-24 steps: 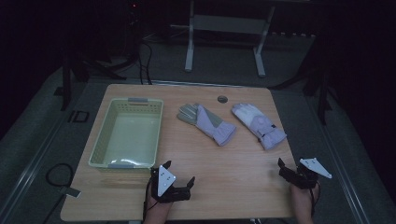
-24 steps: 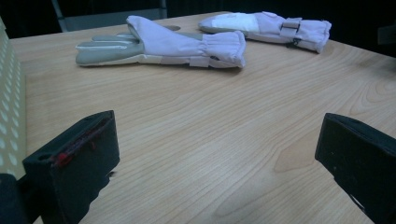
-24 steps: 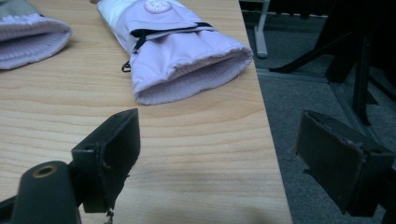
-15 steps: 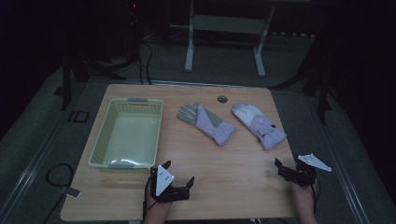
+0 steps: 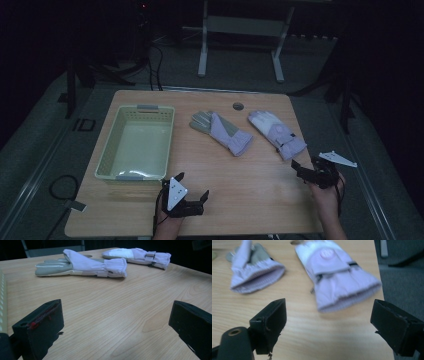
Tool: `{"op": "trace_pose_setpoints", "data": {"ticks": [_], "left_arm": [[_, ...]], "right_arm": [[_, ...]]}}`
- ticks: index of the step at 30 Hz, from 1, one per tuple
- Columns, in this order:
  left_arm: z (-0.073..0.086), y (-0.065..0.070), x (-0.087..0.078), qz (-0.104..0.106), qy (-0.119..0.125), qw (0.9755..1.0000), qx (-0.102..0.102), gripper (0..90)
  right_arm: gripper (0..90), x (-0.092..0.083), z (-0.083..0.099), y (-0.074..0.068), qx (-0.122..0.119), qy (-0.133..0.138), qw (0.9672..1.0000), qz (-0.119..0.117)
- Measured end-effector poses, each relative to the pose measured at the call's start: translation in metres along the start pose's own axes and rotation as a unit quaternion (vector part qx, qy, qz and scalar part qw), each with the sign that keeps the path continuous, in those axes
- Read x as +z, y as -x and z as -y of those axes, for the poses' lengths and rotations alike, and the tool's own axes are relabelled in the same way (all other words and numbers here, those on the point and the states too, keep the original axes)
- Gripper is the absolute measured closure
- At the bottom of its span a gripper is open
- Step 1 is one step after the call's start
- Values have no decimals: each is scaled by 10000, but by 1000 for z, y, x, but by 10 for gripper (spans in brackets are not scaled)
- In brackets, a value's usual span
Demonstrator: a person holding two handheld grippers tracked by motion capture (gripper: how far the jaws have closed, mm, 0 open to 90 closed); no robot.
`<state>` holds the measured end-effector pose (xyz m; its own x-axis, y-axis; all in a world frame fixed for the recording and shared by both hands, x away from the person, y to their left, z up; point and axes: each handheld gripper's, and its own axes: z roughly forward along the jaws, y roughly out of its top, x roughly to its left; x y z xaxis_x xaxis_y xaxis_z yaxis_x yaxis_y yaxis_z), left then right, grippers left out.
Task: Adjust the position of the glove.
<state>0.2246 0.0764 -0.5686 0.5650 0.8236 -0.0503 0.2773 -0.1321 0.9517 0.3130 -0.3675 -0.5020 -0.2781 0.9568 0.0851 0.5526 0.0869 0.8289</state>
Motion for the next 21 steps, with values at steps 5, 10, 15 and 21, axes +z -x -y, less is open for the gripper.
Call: {"op": "trace_pose_setpoints", "data": {"ticks": [5, 10, 15, 21], "left_arm": [[0, 0, 0, 16, -8, 10000, 7, 0], [0, 0, 1, 38, -16, 10000, 21, 0], [0, 0, 1, 73, -27, 10000, 16, 0], [0, 0, 1, 90, -24, 10000, 12, 0]], "right_arm": [[121, 3, -18, -11, -178, 65, 9997, -154], [115, 10, -33, -21, -364, 96, 9984, -420], [185, 16, -46, -30, -568, 40, 9963, -640], [229, 25, -61, -39, -780, -11, 9945, -692]]}}
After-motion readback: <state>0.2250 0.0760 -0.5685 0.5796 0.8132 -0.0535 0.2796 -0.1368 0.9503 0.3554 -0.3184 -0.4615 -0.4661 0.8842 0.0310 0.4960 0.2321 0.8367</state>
